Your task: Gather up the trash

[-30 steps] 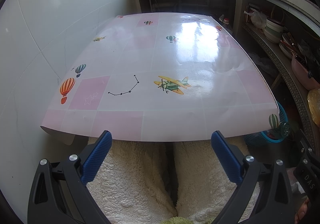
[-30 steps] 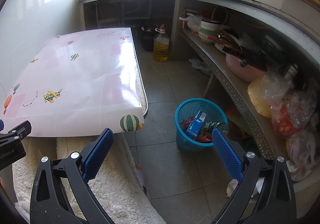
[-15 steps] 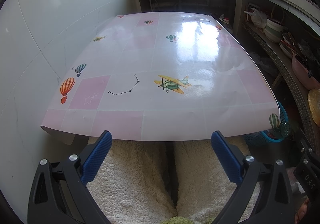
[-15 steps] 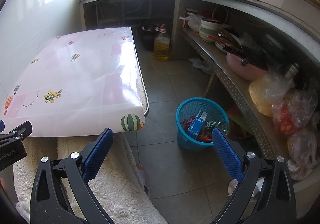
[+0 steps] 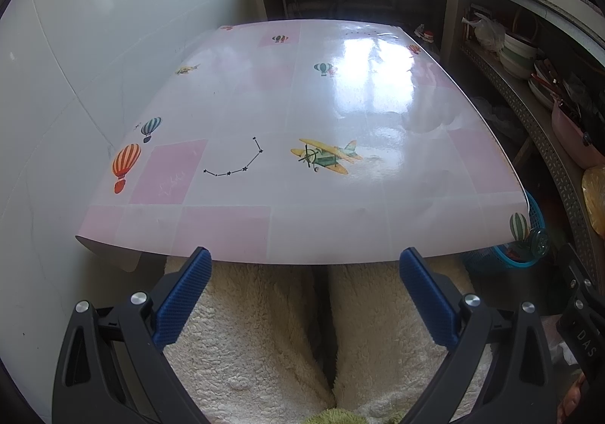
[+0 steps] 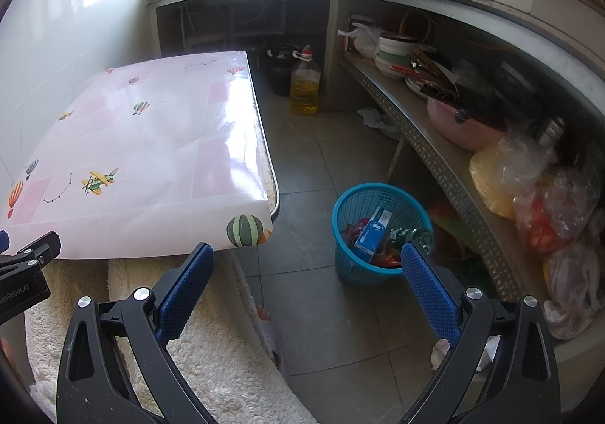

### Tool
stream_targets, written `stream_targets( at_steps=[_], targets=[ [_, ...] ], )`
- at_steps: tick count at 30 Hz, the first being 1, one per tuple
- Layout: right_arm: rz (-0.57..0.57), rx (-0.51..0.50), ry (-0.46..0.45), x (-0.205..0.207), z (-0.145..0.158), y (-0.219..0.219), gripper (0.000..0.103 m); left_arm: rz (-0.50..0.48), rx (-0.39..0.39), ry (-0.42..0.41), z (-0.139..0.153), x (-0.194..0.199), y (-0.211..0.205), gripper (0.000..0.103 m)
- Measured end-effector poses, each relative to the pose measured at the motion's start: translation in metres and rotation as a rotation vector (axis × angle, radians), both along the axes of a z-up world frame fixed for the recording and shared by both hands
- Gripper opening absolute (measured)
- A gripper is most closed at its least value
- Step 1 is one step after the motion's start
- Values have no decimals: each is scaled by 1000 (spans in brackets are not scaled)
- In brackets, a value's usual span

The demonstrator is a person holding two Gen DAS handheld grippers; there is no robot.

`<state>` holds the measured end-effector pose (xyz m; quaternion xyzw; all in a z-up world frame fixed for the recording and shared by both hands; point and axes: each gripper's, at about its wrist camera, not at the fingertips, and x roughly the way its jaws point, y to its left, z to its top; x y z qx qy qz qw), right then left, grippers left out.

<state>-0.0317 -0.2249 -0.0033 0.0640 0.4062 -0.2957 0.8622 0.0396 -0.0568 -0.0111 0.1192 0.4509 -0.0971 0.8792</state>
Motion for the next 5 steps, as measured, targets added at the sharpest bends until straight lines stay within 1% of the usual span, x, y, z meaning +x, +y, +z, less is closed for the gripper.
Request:
stream_targets(
  at_steps=[5],
  targets=[
    [0, 0, 0, 1, 0, 0, 95, 0, 0, 4, -1, 0, 1, 97]
  ],
)
